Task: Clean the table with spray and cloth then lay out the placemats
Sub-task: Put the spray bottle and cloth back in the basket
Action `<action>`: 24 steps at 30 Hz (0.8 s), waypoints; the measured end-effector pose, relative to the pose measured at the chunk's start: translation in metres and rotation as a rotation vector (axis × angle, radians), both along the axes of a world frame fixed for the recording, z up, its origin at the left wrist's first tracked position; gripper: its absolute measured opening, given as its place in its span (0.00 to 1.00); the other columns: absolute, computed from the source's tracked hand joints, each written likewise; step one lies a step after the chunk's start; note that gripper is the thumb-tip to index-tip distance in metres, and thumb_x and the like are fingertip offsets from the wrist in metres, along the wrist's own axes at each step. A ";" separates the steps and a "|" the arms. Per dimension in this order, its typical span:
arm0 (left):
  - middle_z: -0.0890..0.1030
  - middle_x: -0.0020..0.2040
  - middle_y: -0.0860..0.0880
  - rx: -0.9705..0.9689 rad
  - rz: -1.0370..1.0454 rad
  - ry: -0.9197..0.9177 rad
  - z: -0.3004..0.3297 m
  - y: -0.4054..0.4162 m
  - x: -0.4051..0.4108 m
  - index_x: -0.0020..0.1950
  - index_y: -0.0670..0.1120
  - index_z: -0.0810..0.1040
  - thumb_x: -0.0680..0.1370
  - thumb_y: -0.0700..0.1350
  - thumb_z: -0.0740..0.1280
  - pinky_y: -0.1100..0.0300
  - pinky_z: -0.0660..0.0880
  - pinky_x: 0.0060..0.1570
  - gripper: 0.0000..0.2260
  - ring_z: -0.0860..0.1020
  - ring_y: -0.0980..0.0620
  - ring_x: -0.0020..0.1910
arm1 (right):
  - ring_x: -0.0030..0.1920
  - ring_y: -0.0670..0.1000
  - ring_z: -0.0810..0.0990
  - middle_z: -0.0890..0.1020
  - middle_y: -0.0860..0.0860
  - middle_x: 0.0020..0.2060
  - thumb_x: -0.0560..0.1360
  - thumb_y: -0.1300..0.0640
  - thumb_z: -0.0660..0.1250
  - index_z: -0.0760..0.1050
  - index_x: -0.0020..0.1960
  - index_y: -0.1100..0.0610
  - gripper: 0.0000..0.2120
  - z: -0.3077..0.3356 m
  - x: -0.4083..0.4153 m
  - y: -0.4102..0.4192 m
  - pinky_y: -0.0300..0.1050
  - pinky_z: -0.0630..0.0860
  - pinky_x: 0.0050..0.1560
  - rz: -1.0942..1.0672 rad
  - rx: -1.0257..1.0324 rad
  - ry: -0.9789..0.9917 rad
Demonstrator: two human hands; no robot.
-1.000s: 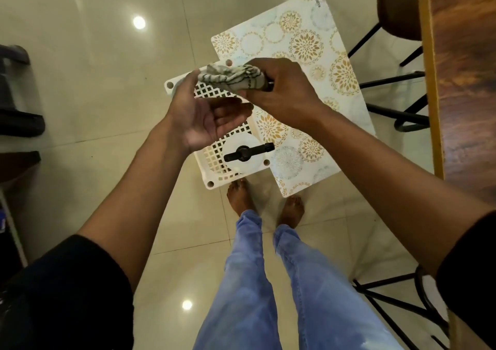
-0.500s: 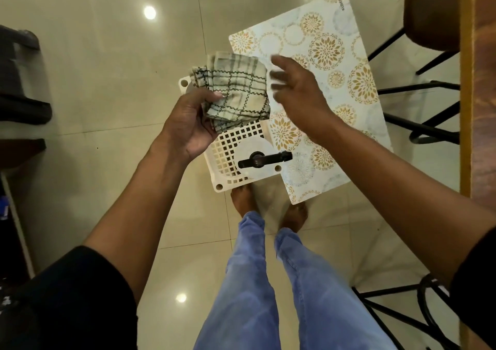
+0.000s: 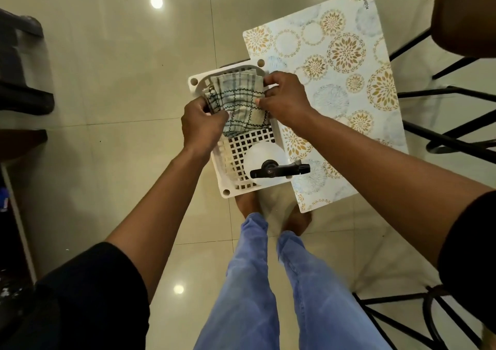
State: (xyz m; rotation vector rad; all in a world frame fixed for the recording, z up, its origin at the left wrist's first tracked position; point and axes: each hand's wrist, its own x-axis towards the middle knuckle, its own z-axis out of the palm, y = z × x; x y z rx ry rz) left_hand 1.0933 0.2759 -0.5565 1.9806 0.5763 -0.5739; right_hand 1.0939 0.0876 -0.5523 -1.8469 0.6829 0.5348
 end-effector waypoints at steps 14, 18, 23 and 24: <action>0.88 0.54 0.55 0.345 -0.278 -0.274 -0.018 -0.006 0.004 0.69 0.52 0.82 0.74 0.47 0.76 0.58 0.81 0.56 0.23 0.85 0.55 0.51 | 0.45 0.51 0.84 0.85 0.50 0.40 0.69 0.57 0.75 0.83 0.53 0.54 0.13 -0.020 -0.002 0.003 0.51 0.82 0.50 0.135 -0.337 -0.075; 0.86 0.60 0.51 0.395 -0.320 -0.309 -0.014 0.000 0.001 0.70 0.50 0.81 0.75 0.47 0.77 0.54 0.79 0.61 0.23 0.84 0.50 0.58 | 0.47 0.50 0.85 0.86 0.47 0.43 0.71 0.58 0.72 0.81 0.56 0.52 0.14 -0.015 -0.009 0.001 0.49 0.82 0.50 0.142 -0.406 -0.154; 0.74 0.75 0.42 0.544 -0.638 -0.511 -0.013 0.006 -0.010 0.74 0.44 0.76 0.77 0.43 0.73 0.48 0.74 0.65 0.25 0.73 0.38 0.70 | 0.55 0.55 0.79 0.83 0.48 0.55 0.76 0.56 0.71 0.80 0.60 0.51 0.14 -0.013 -0.017 -0.003 0.51 0.79 0.47 0.483 -0.711 -0.495; 0.73 0.76 0.43 0.549 -0.695 -0.532 -0.015 0.007 -0.011 0.73 0.44 0.76 0.77 0.43 0.73 0.46 0.73 0.68 0.24 0.71 0.37 0.73 | 0.57 0.56 0.78 0.83 0.48 0.58 0.75 0.54 0.72 0.81 0.61 0.51 0.14 -0.015 -0.017 -0.005 0.52 0.78 0.50 0.564 -0.708 -0.552</action>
